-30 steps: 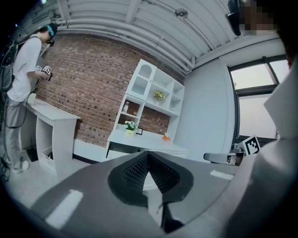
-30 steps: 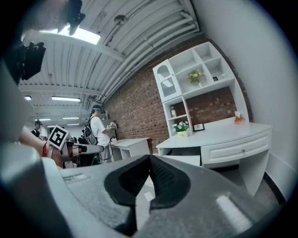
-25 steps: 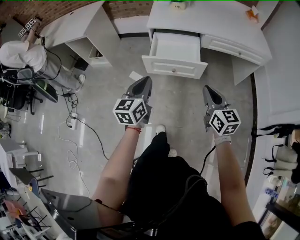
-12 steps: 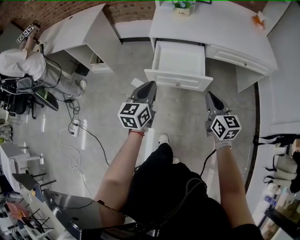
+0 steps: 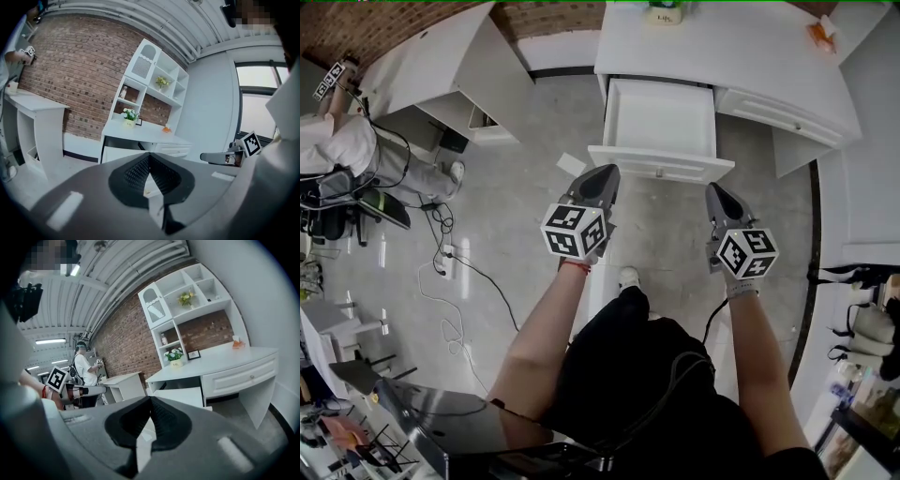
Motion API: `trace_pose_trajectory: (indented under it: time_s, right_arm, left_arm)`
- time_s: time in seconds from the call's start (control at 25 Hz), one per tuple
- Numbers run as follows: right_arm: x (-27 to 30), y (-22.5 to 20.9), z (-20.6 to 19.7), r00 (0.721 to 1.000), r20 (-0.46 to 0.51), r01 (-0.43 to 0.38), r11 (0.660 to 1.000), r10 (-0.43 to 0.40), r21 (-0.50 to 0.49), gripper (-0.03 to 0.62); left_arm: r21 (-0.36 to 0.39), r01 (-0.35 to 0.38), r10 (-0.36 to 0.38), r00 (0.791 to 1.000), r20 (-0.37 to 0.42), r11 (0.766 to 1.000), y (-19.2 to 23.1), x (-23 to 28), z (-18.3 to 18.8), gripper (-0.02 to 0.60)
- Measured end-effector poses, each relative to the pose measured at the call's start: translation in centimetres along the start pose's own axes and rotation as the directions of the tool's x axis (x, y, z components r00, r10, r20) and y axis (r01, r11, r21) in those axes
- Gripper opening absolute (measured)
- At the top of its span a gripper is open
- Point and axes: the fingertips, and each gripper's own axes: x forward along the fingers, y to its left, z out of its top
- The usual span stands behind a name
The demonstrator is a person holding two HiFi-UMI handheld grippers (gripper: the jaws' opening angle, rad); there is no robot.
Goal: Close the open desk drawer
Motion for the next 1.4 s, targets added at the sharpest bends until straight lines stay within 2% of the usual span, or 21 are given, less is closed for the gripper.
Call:
trace_pose_trajectory:
  time_s: [0.72, 1.4]
  right_arm:
    - [5.8, -0.7, -4.8, 0.999, -0.045, 0.023, 0.994, -0.018, 0.107, 0.0]
    - [12.2, -2.6, -8.1, 0.993, -0.115, -0.004, 0.989, 0.021, 0.147, 0.0]
  left_arm:
    - [-0.054, 0.079, -0.084, 0.992, -0.093, 0.995, 0.9, 5.2, -5.5, -0.002]
    - [-0.112, 0.06, -0.075, 0.988, -0.136, 0.992, 2.1, 10.8, -8.9, -0.002]
